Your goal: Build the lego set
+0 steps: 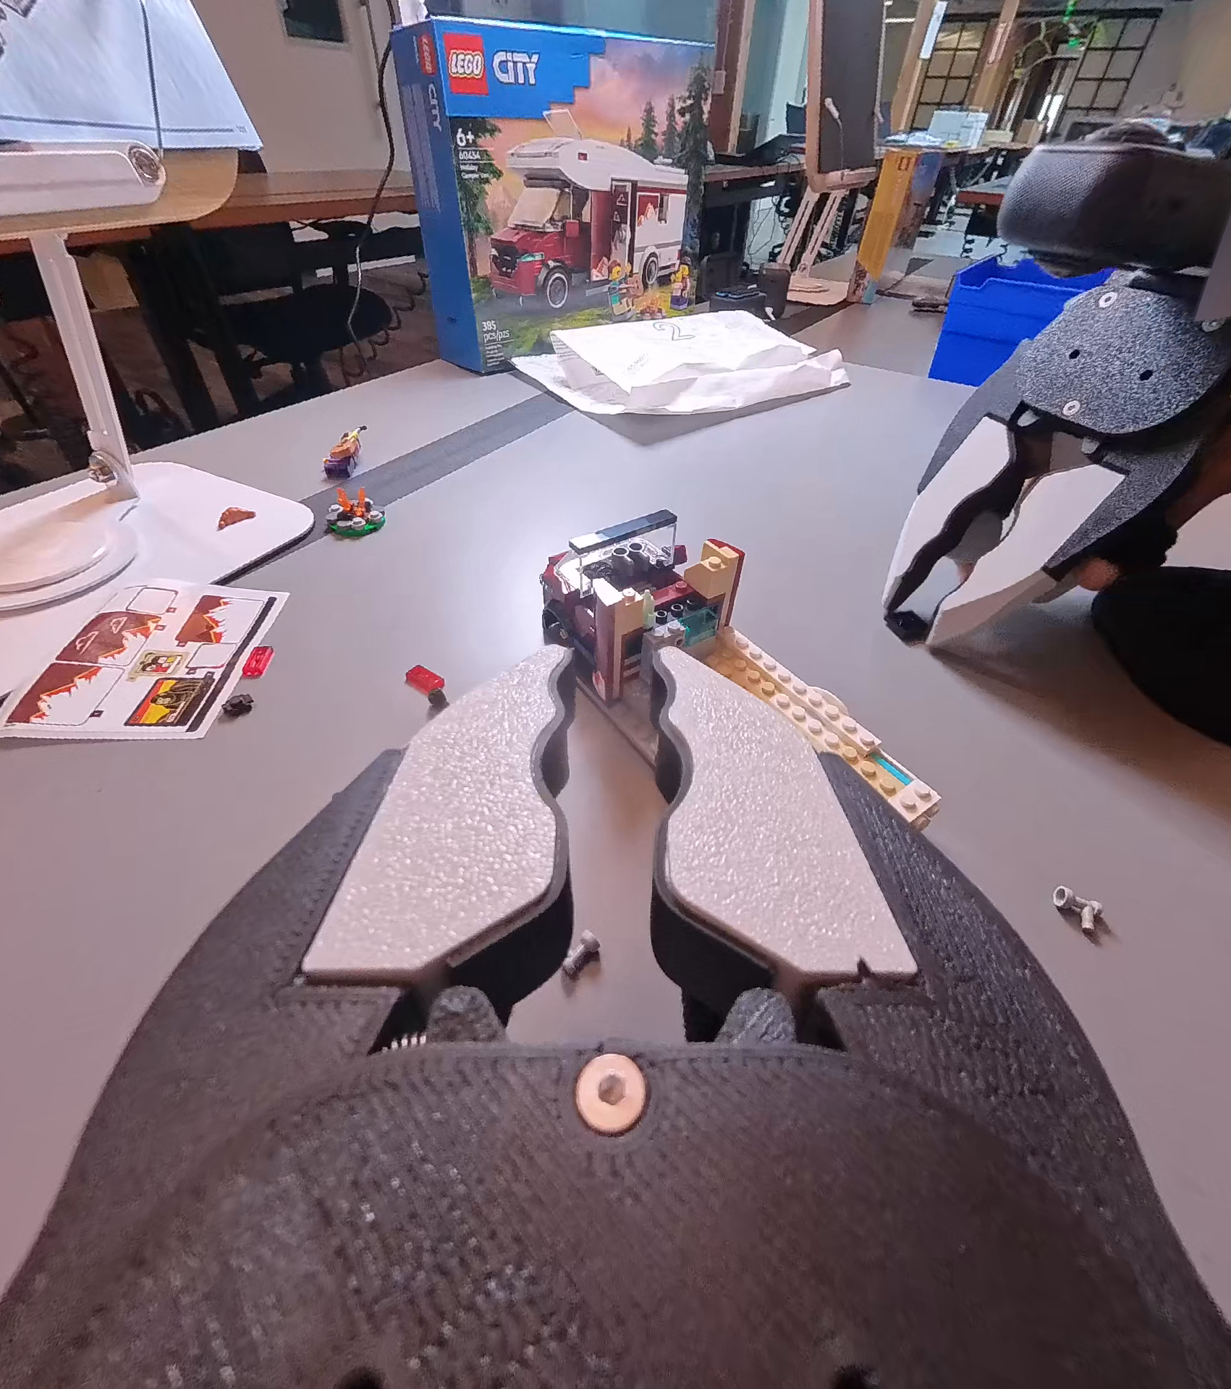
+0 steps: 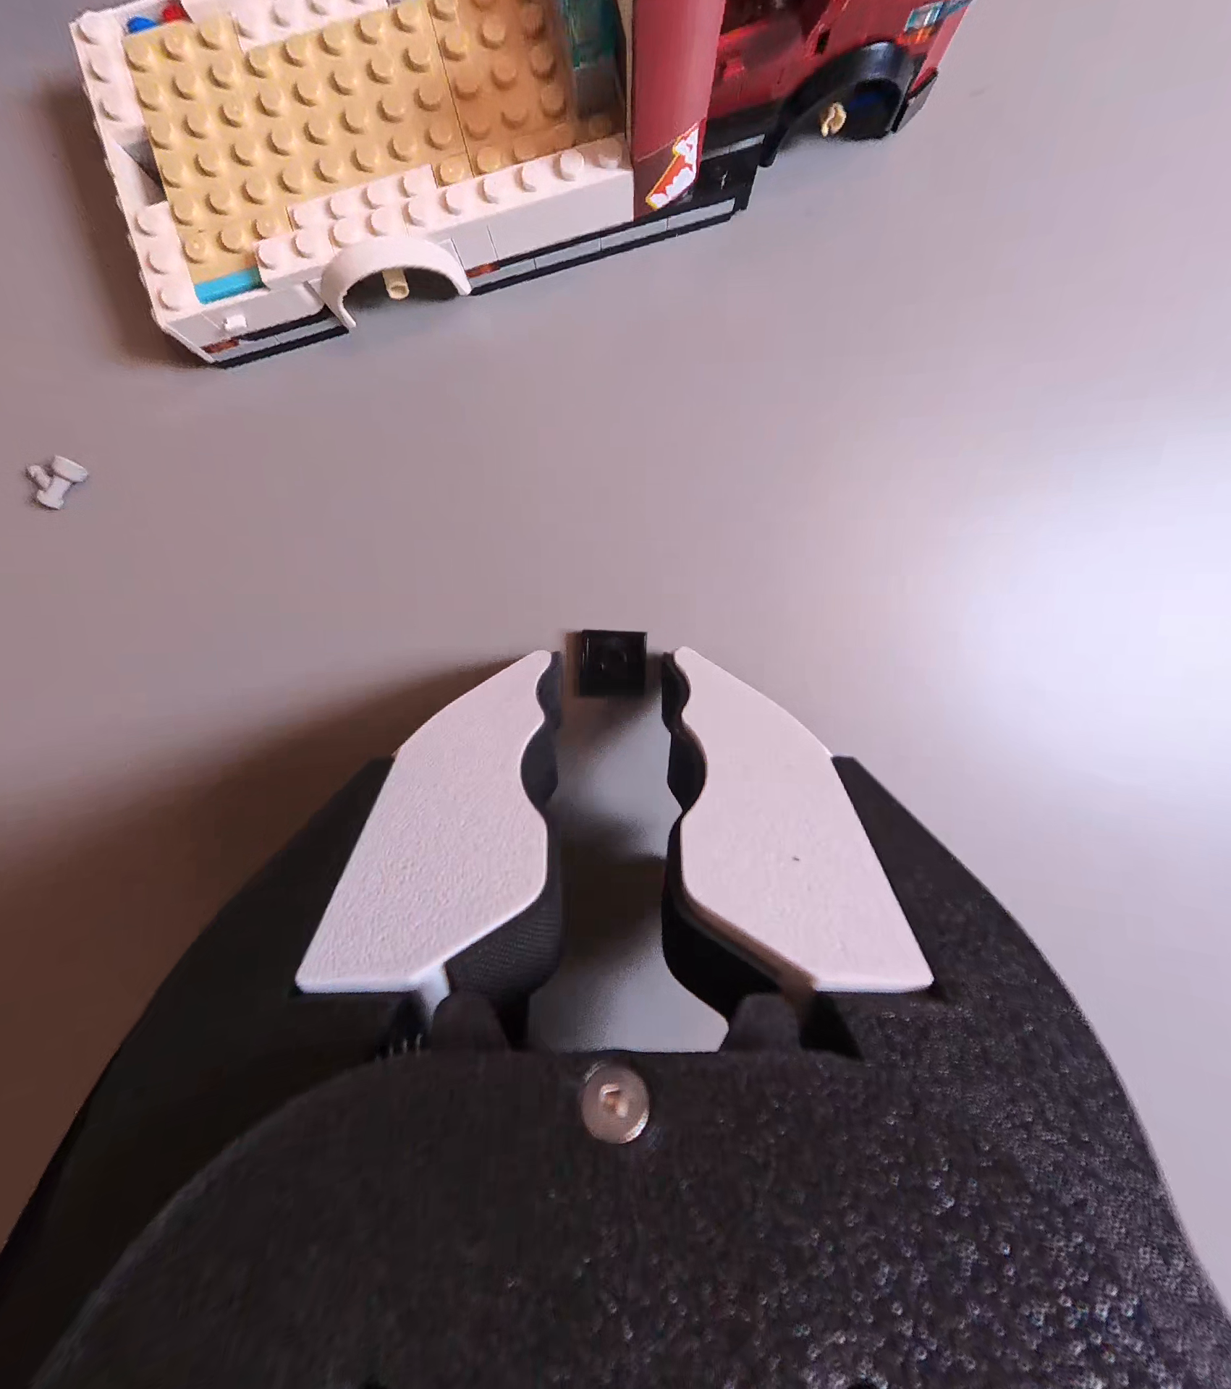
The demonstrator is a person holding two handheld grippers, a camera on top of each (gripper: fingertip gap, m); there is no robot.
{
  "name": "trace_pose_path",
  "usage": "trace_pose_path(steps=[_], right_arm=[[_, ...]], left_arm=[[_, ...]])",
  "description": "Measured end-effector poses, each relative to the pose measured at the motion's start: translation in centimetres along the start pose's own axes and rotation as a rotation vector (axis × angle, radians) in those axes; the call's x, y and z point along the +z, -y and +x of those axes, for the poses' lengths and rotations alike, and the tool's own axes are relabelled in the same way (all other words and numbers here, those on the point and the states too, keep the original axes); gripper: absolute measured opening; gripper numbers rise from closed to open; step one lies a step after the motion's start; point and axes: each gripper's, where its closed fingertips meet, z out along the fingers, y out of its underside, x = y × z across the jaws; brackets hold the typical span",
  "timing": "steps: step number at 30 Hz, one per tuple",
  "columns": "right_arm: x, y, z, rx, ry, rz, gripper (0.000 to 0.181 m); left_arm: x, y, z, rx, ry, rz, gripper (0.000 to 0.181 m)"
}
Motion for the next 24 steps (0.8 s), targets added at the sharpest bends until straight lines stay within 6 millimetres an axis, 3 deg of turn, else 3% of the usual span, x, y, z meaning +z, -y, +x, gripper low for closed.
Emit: trace_pose_path(steps=[5,8,12,15,17,20,24], right_arm=[[0.3,0.3,-0.1,-0.014,-0.005,0.012,0.016],[-0.2,2.2,-1.4,-0.01,0.063,0.118,0.016],[-3.4,8.5,-6.0,0.061,0.357,0.478,0.016],[-5.6,11.7,-9.4,0.169,0.641,0.653,0.016],[-6.2,12.8,-10.8,0.261,0.821,0.697,0.016],[-6.8,13.6,-11.4,0.41,1.045,0.724,0.016],[-6.6,13.6,-11.7,0.499,1.158,0.708,0.016]], left_arm=[[0.2,-0.2,0.7,0.014,-0.034,-0.01,0.018],[0.5,-0.9,3.3,0.036,-0.18,-0.047,0.018],[0.5,-1.2,7.1,0.154,-0.324,-0.051,0.024],[0.2,-0.3,8.9,0.246,-0.342,0.007,0.025],[-0.2,0.7,9.5,0.299,-0.327,0.065,0.025],[-0.7,1.8,9.7,0.343,-0.298,0.13,0.022],[-1.0,2.6,9.6,0.372,-0.271,0.169,0.017]])
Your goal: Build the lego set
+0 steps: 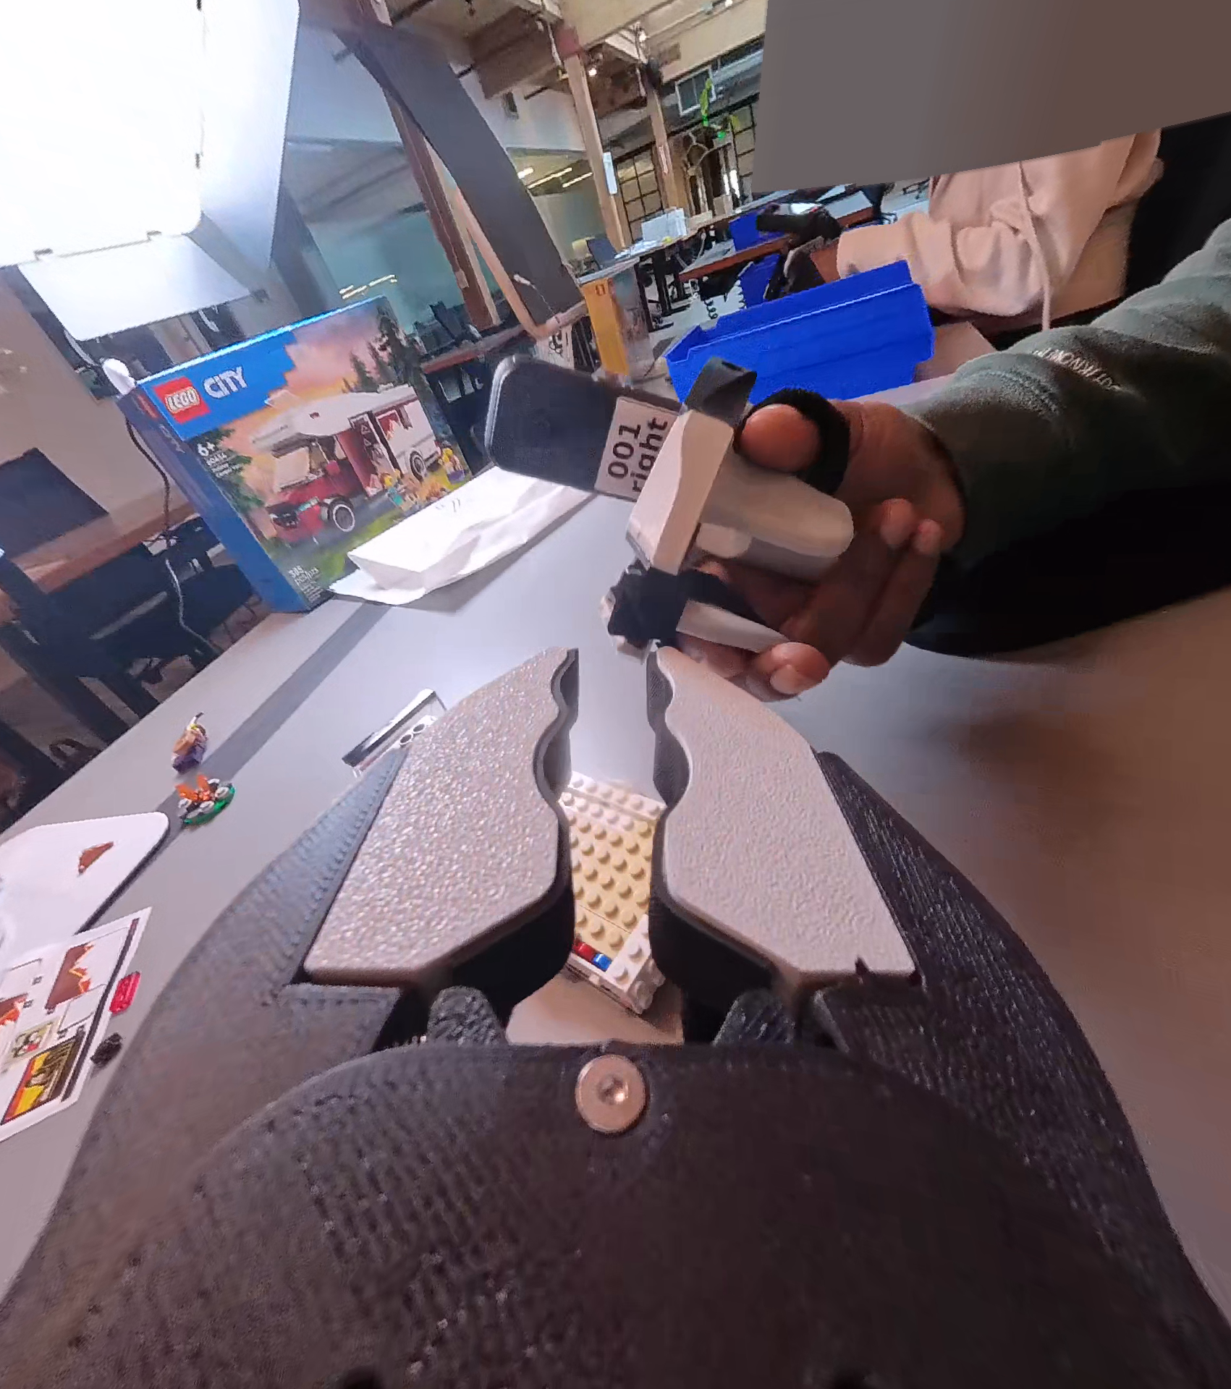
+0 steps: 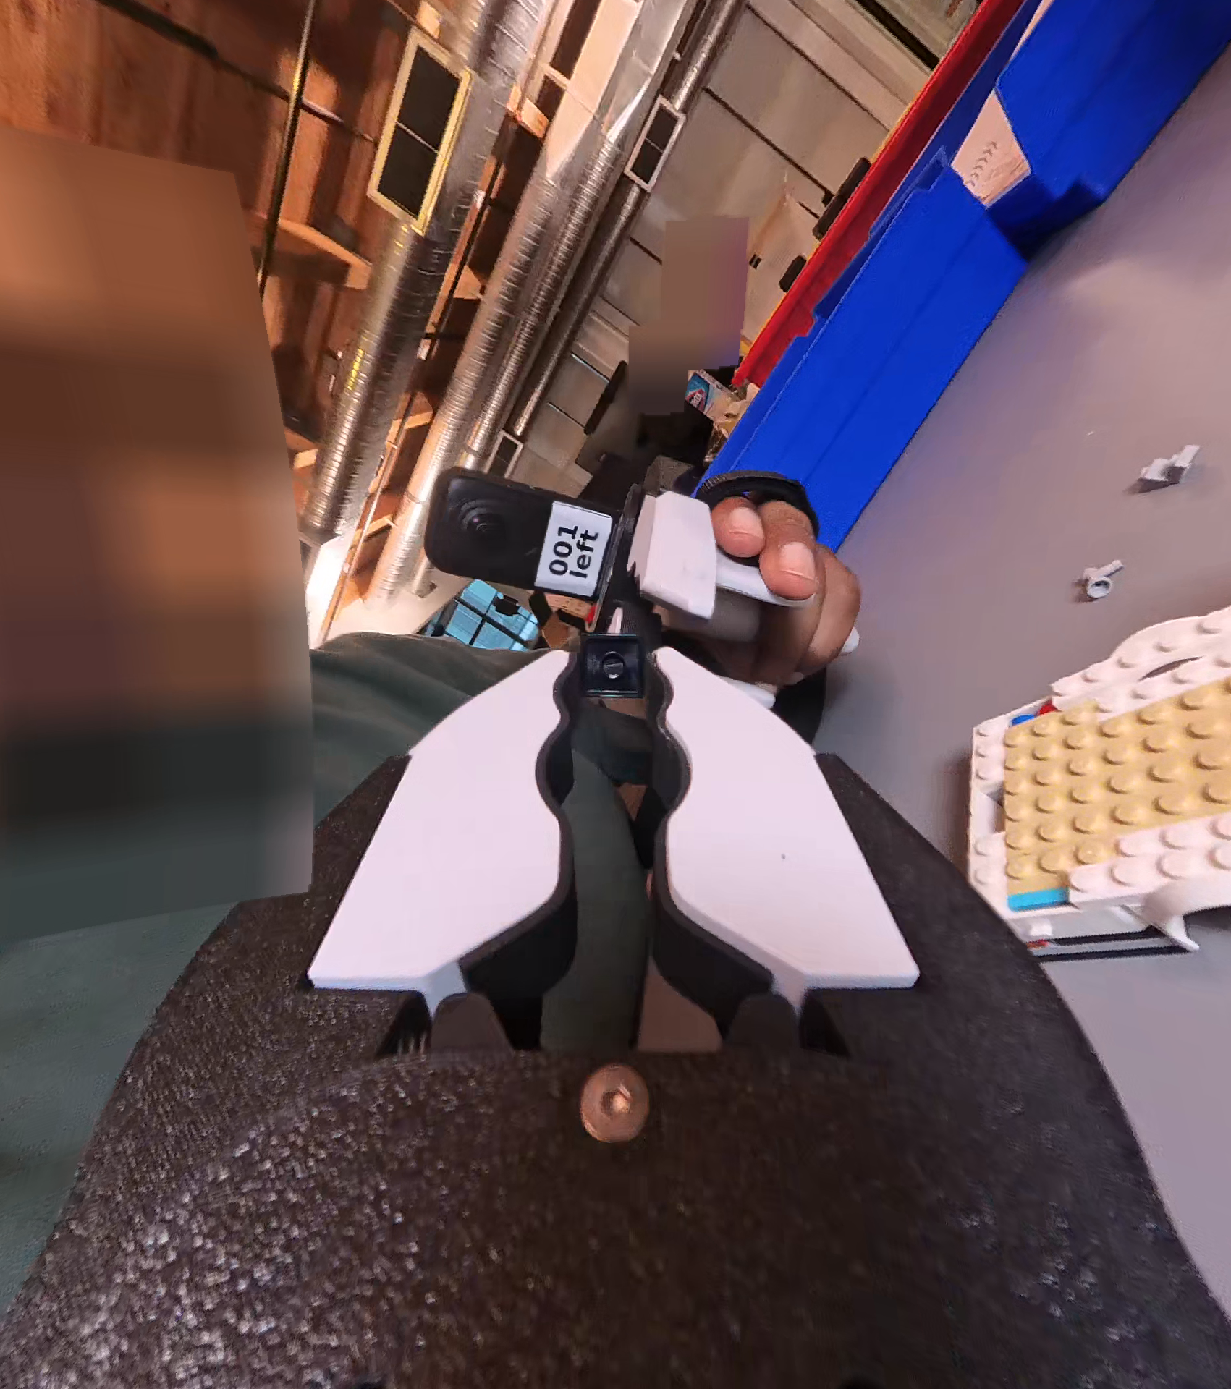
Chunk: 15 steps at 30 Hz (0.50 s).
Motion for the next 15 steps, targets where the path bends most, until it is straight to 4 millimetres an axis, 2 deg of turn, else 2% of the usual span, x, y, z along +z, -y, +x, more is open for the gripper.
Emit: trace_pose_path(steps=[10,15], right_arm=[[0.07,0.27,0.07,0.093,0.076,0.056,0.016],[-0.03,0.25,0.37,0.105,0.069,0.068,0.016]], left_arm=[[0.03,0.46,0.32,0.105,0.037,0.005,0.016],[0.01,0.56,0.24,0.135,0.054,0.009,0.024]])
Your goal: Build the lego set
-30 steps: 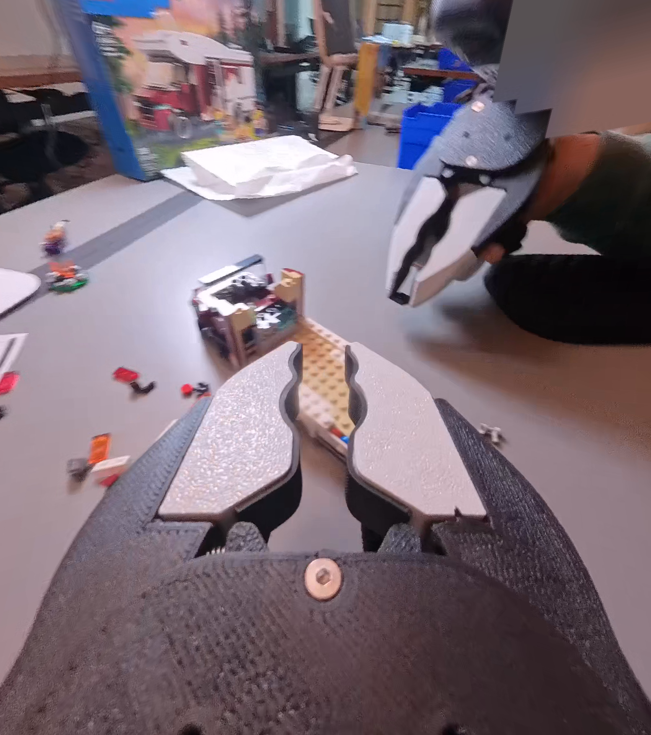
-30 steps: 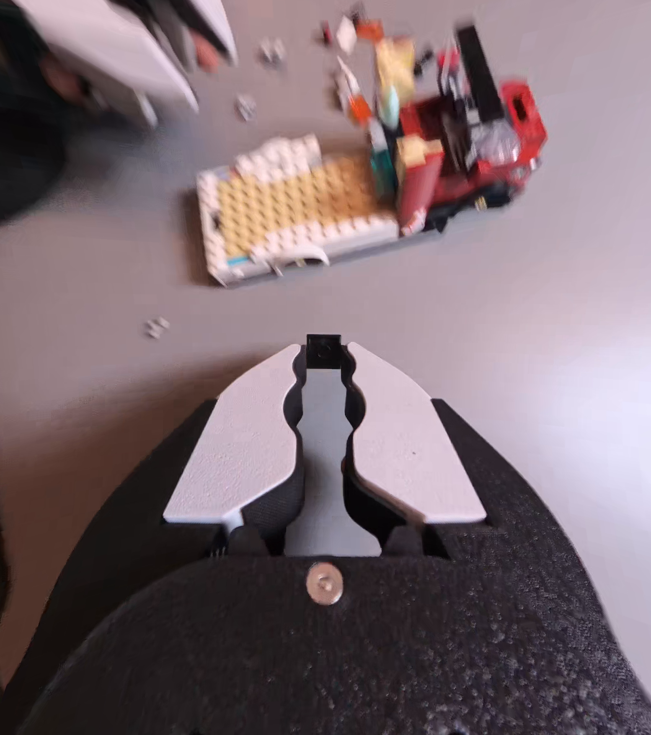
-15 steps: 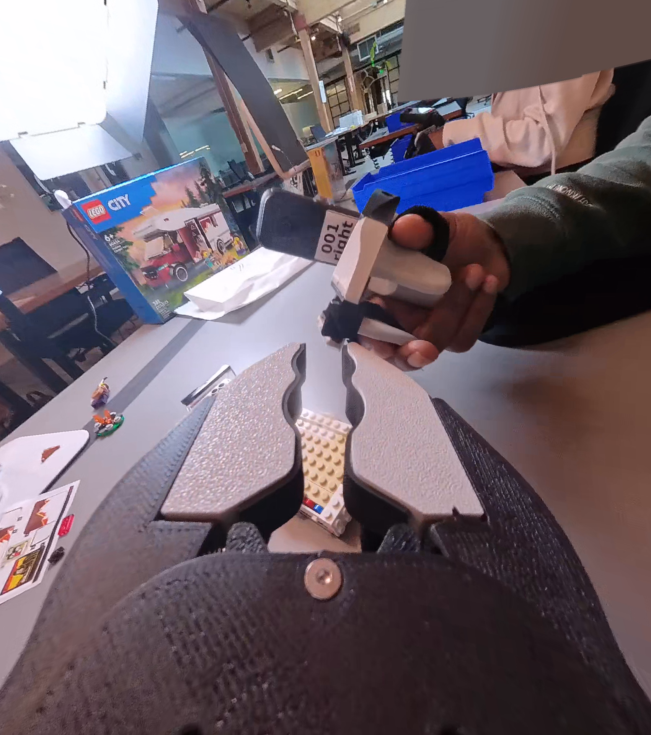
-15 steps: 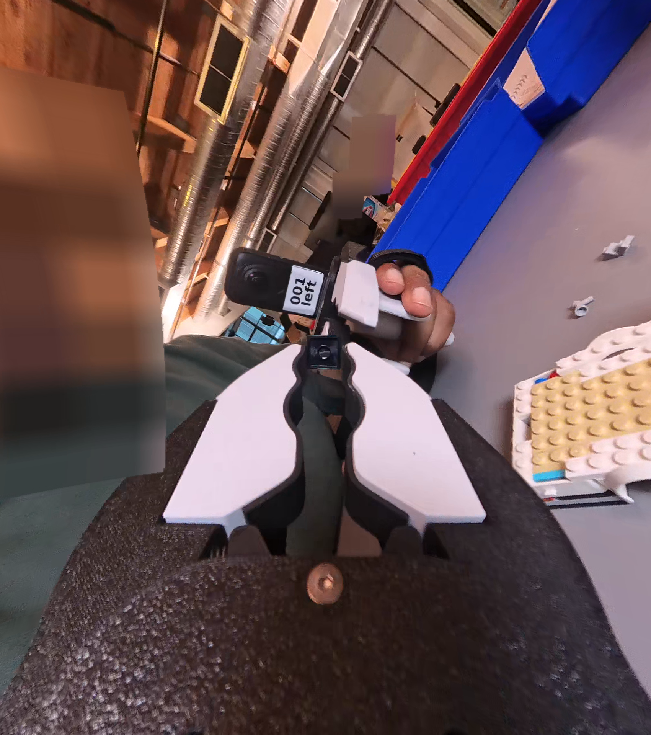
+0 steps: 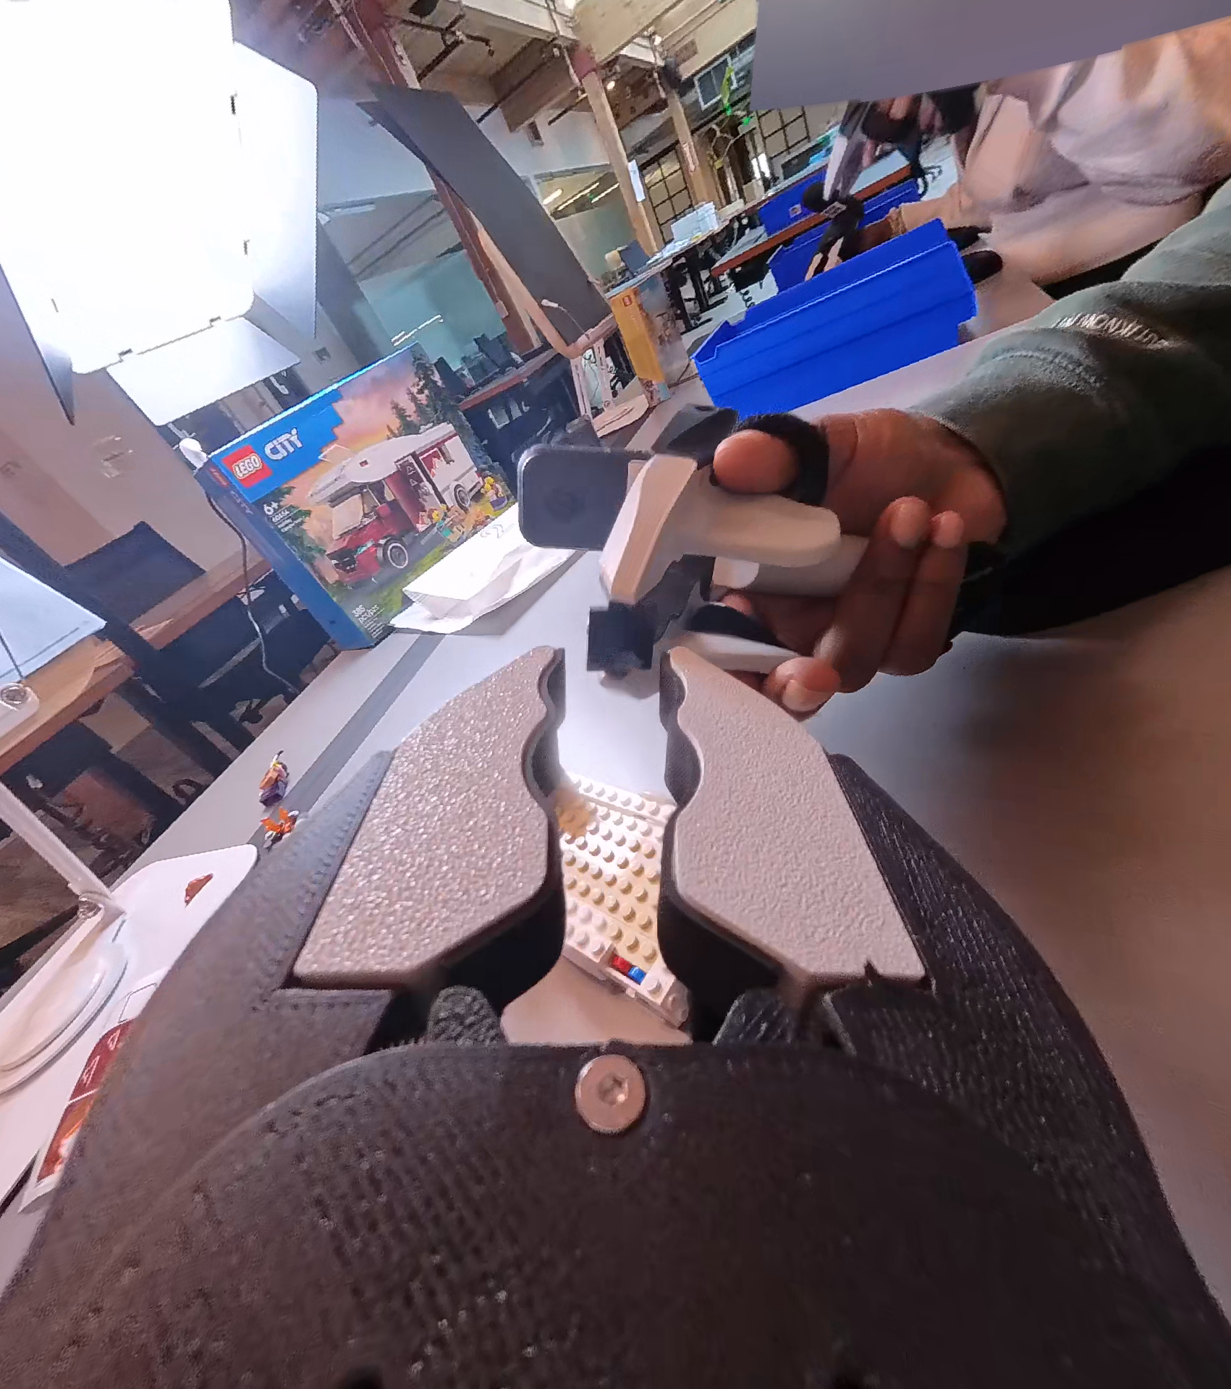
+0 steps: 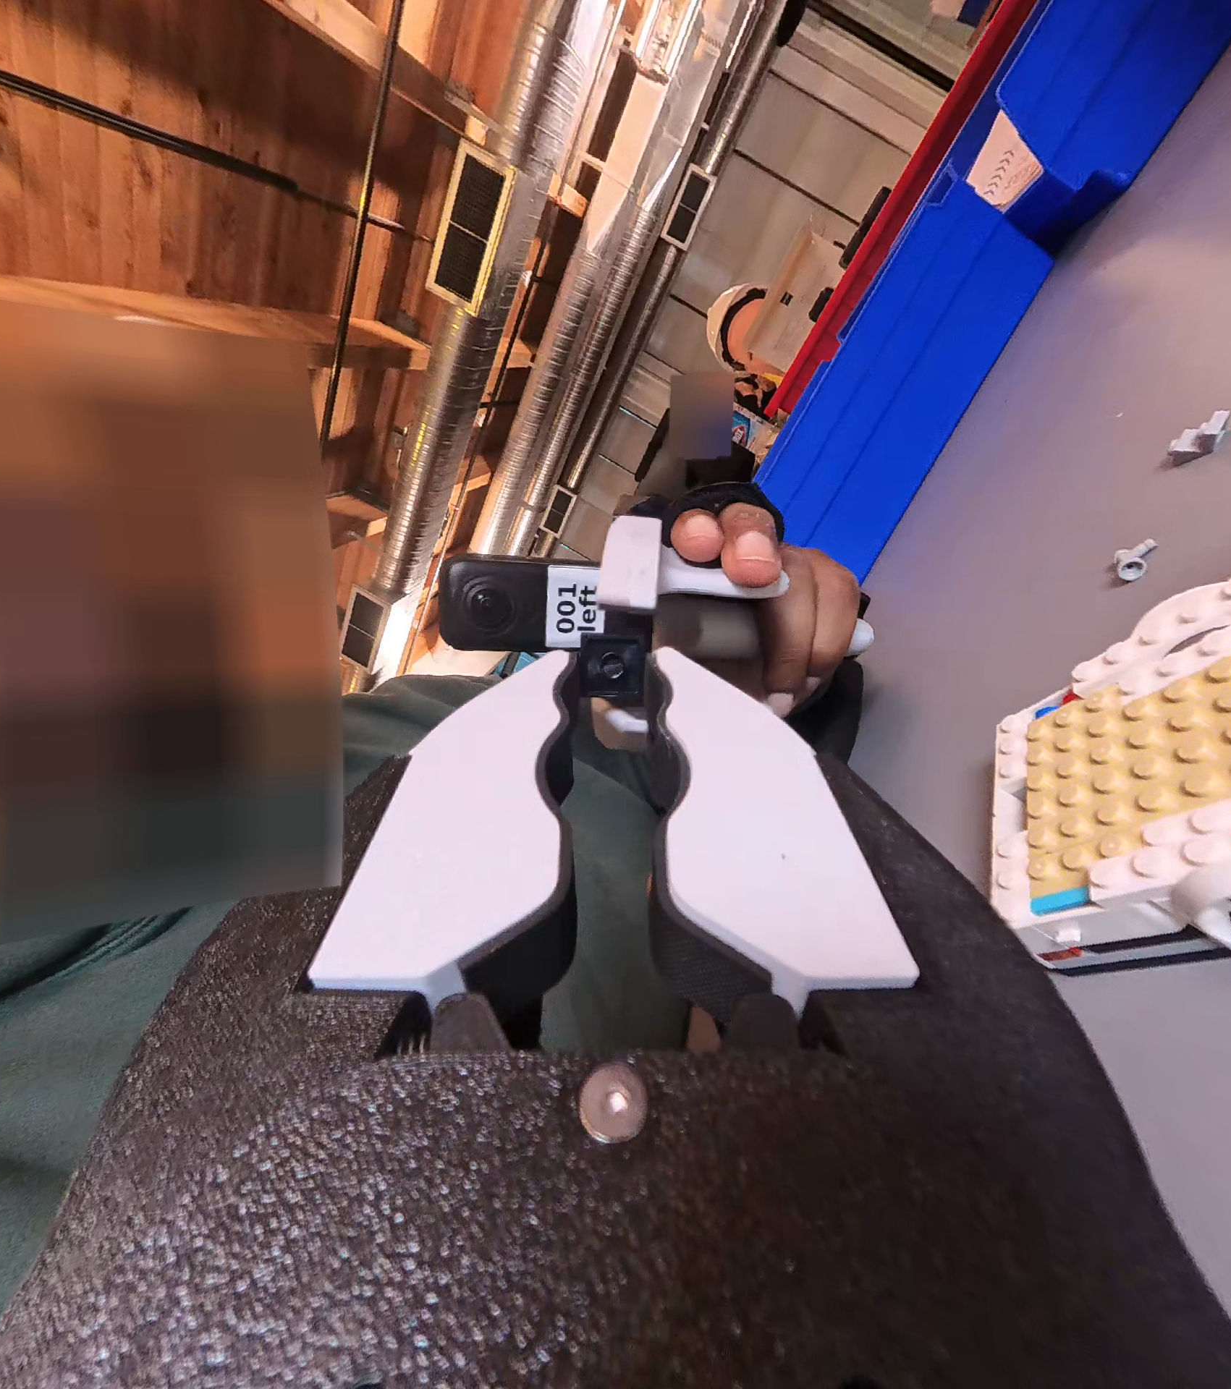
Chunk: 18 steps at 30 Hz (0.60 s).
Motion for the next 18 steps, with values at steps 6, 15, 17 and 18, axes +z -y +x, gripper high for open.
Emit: trace_pose_path(steps=[6,15,17,18], right_arm=[[0.1,-0.2,0.0,0.012,0.013,-0.003,0.016],[-0.4,0.4,0.7,0.027,-0.025,0.036,0.014],[-0.8,0.8,1.3,0.012,-0.074,0.058,0.014],[-1.0,1.0,1.7,-0.006,-0.113,0.066,0.014]], left_arm=[[0.0,-0.1,0.3,0.009,-0.014,-0.011,0.017],[0.1,-0.9,-0.1,0.014,0.01,-0.063,0.017],[0.2,-1.3,-0.4,-0.012,0.013,-0.083,0.017],[0.2,-1.7,-0.5,-0.026,0.014,-0.101,0.017]])
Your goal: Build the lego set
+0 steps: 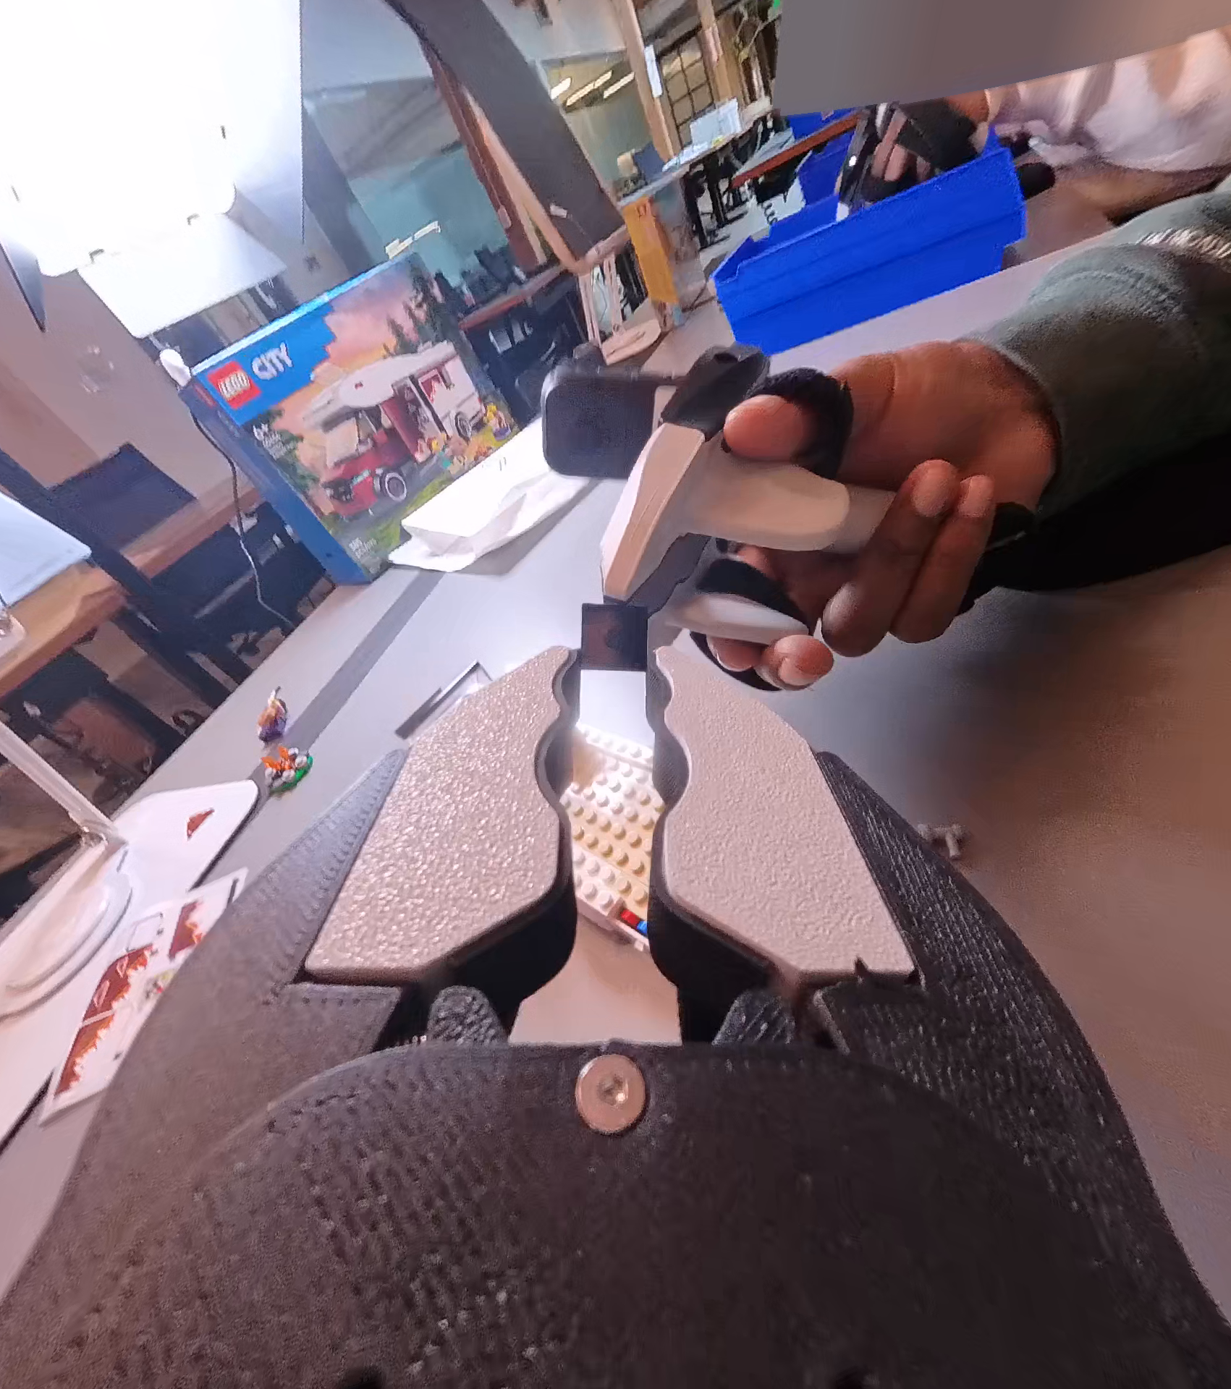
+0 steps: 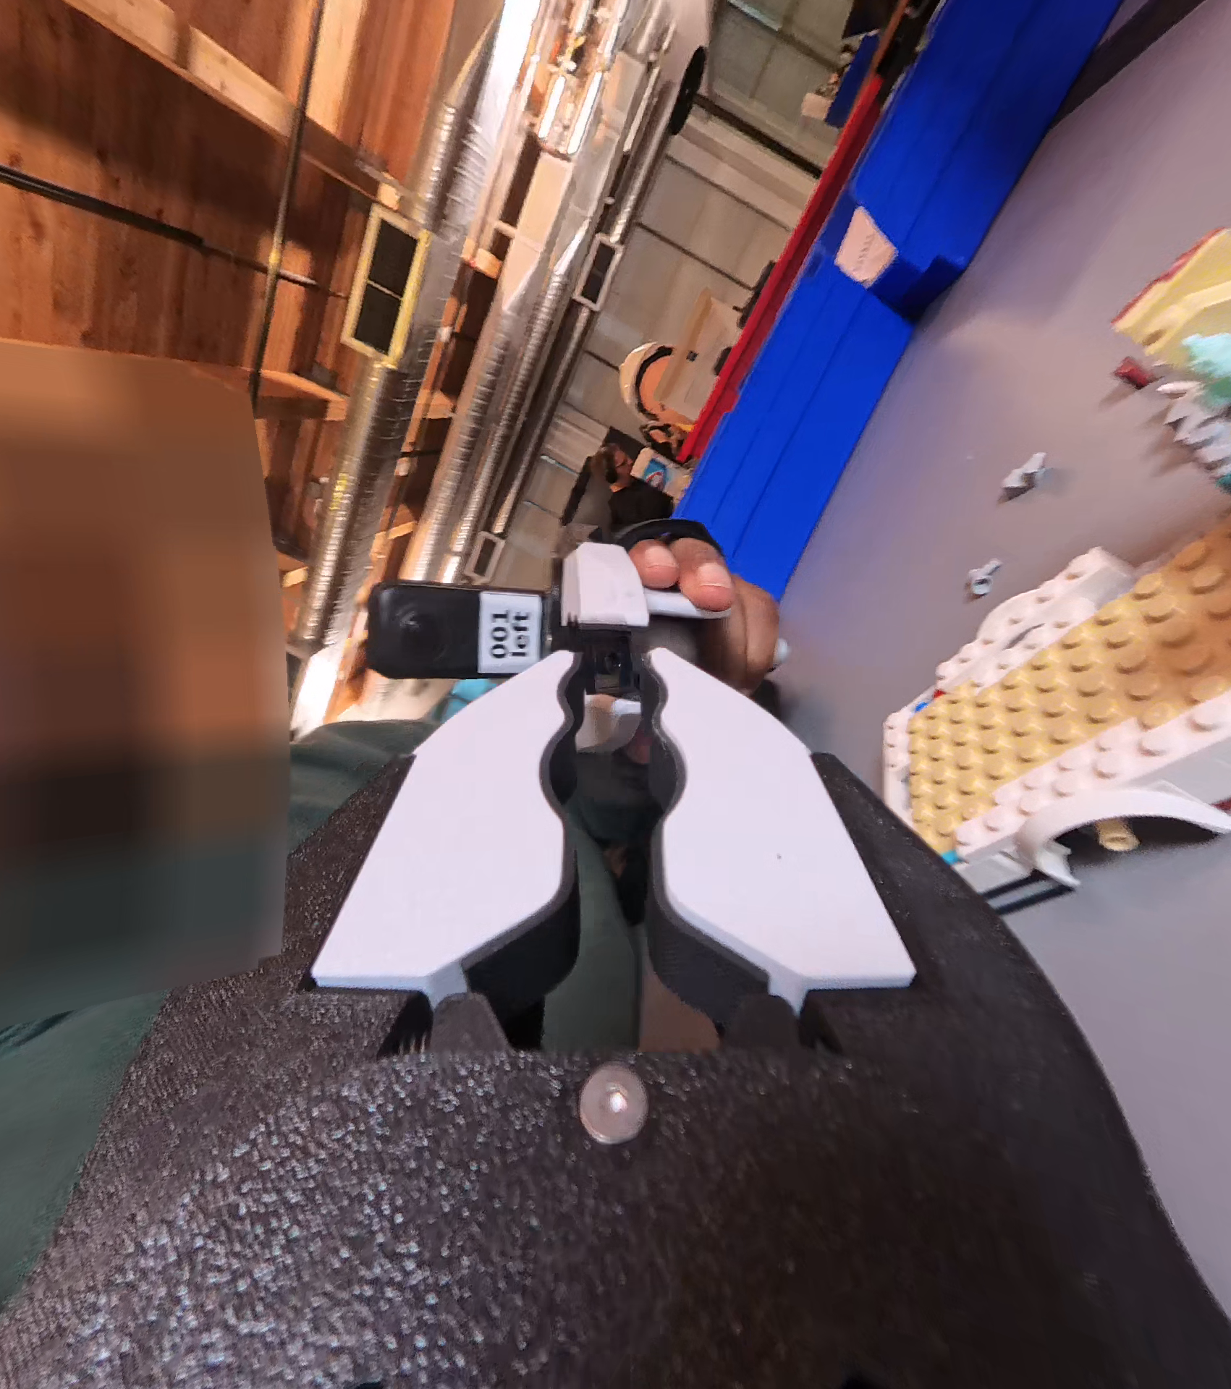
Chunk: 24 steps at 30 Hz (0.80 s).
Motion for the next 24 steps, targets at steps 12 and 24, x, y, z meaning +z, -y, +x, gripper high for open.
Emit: trace_pose_path(steps=[12,24], right_arm=[[-0.9,0.9,2.4,-0.589,-0.495,-0.059,0.013],[-0.4,0.4,2.4,-0.508,-0.451,-0.077,0.017]], left_arm=[[0.7,-2.7,-0.7,-0.13,0.01,-0.148,0.016],[0.5,-1.5,-0.4,-0.194,-0.036,-0.073,0.016]])
